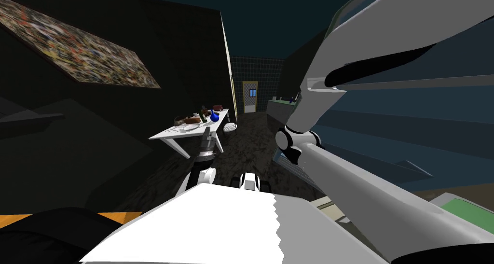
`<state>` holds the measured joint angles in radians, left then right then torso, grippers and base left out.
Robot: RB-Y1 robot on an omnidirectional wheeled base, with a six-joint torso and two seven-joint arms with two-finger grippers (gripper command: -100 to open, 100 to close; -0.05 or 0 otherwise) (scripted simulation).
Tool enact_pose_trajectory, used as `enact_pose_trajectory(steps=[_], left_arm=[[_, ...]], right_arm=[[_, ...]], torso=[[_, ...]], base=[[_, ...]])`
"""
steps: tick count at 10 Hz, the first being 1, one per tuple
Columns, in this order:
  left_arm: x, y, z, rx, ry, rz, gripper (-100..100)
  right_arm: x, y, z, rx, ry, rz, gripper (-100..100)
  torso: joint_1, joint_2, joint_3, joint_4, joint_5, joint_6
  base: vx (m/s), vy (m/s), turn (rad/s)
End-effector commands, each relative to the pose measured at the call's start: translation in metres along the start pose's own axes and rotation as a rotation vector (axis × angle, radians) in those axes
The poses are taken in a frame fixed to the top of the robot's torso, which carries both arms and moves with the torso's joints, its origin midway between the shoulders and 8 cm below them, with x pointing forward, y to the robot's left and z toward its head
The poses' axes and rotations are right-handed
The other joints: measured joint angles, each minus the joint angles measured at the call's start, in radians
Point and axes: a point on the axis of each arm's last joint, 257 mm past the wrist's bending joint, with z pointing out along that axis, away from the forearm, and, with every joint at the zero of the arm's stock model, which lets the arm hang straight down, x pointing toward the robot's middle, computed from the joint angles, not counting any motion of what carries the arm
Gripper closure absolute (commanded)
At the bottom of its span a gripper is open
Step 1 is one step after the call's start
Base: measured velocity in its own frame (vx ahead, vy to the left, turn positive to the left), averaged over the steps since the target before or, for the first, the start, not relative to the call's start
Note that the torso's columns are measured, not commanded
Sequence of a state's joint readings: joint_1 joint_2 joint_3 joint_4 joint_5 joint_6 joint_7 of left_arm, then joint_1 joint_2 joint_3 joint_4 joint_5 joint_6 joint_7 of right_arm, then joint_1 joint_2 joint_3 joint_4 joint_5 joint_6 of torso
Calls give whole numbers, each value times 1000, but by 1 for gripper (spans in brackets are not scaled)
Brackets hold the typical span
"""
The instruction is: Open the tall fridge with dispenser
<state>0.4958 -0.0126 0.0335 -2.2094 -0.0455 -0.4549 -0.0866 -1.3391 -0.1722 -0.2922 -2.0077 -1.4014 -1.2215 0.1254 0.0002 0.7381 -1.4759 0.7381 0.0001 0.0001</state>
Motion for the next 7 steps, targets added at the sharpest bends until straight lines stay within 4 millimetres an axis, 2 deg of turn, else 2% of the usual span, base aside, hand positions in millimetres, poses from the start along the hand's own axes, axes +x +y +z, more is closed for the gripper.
enact_pose_trajectory(steps=[1,4,5,6,7], left_arm=[[0,0,0,0,0,0,0],[0,0,0,0,0,0,0],[0,0,0,0,0,0,0],[0,0,0,0,0,0,0],[0,0,0,0,0,0,0]], right_arm=[[2,-10,14,-30,9,-5,-100],[-3,-17,33,-67,8,-52,-100],[0,-18,35,-77,8,-37,-100],[-6,-19,44,-93,2,-71,-100],[-2,-21,46,-99,0,-54,-100]], torso=[[0,0,0,0,0,0],[0,0,0,0,0,0],[0,0,0,0,0,0],[0,0,0,0,0,0],[0,0,0,0,0,0]], base=[[4,6,41],[4,11,62],[2,12,41],[2,15,79],[3,14,38]])
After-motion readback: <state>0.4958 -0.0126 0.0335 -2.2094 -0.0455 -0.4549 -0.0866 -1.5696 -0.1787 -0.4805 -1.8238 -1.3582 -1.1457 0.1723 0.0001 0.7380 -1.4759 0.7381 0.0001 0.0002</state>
